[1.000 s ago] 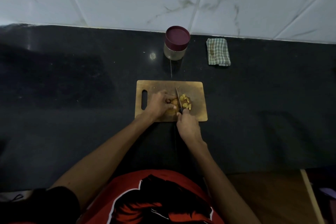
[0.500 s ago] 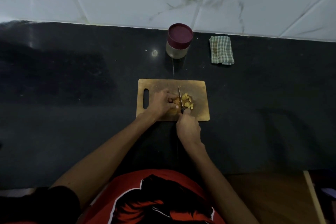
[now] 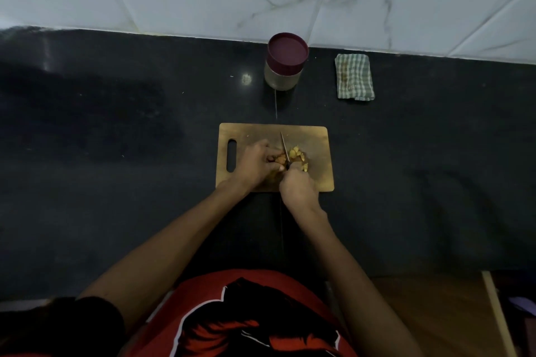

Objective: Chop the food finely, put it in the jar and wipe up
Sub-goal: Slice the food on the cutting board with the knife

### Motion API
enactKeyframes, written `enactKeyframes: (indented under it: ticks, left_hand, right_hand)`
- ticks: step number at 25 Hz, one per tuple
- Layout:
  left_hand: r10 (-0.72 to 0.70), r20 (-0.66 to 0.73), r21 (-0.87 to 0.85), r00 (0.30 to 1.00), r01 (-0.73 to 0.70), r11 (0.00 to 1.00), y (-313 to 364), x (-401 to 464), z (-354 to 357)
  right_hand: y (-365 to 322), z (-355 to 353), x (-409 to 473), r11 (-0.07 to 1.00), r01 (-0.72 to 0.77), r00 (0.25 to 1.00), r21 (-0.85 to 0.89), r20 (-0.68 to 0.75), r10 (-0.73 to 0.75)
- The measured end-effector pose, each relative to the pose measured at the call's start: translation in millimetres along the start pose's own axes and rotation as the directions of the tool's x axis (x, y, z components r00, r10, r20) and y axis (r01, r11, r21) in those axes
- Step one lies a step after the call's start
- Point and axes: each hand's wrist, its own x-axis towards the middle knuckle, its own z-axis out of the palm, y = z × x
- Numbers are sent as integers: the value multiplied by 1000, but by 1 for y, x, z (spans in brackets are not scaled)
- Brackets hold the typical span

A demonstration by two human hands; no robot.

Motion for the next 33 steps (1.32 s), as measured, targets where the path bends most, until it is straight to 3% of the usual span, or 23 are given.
enactKeyframes:
  ticks: [9,17,25,33]
  left_hand:
    - [-18,-12,56,1000,18,998,5,0,1]
    - [12,7,107,1000,-12,994,7,-1,-3]
    - [-27,-3,81,1000,27,996,6,-1,-1]
    - [5,22,101,1000,-7,995,7,-4,-4]
  right_hand:
    - [17,10,-31,1000,-23,1000,20,11,22]
    - [0,-5,-1,996,-14,999,83,49,10]
    - [30,13,-40,998,-35,996,52,79,31]
    - [31,1,-25,983,-59,998,176,38,53]
